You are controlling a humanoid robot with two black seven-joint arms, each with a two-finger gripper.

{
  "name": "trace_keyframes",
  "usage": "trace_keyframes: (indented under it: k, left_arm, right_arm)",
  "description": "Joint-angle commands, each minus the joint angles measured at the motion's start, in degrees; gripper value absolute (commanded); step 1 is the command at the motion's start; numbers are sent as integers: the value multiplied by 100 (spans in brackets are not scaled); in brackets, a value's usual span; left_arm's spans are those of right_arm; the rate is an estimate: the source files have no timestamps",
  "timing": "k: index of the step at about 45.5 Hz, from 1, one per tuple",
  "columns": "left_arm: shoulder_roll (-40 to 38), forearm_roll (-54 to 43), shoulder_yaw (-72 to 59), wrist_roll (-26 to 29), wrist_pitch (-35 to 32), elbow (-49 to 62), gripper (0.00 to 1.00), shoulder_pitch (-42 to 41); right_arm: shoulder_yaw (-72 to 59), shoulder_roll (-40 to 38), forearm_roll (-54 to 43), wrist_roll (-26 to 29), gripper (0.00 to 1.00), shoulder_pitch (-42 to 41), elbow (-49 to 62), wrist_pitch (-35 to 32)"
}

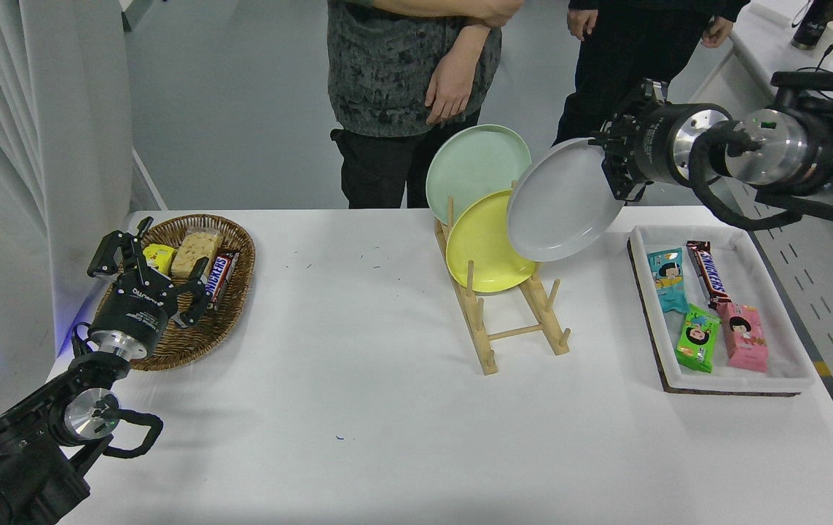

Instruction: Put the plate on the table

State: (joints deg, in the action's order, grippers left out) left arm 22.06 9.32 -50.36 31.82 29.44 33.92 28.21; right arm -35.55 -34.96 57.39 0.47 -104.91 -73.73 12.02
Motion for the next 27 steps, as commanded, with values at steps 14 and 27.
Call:
trace_keyframes:
  k: [14,27]
  left_arm:
    - [0,0,18,0,0,0,98,0]
    - [0,0,18,0,0,0,98,0]
  right_arm:
    - [-2570,411,3048,-723,0,-671,-1002,-2063]
    - [-3133,631,4535,-1207,0,-742,-1732,-2283]
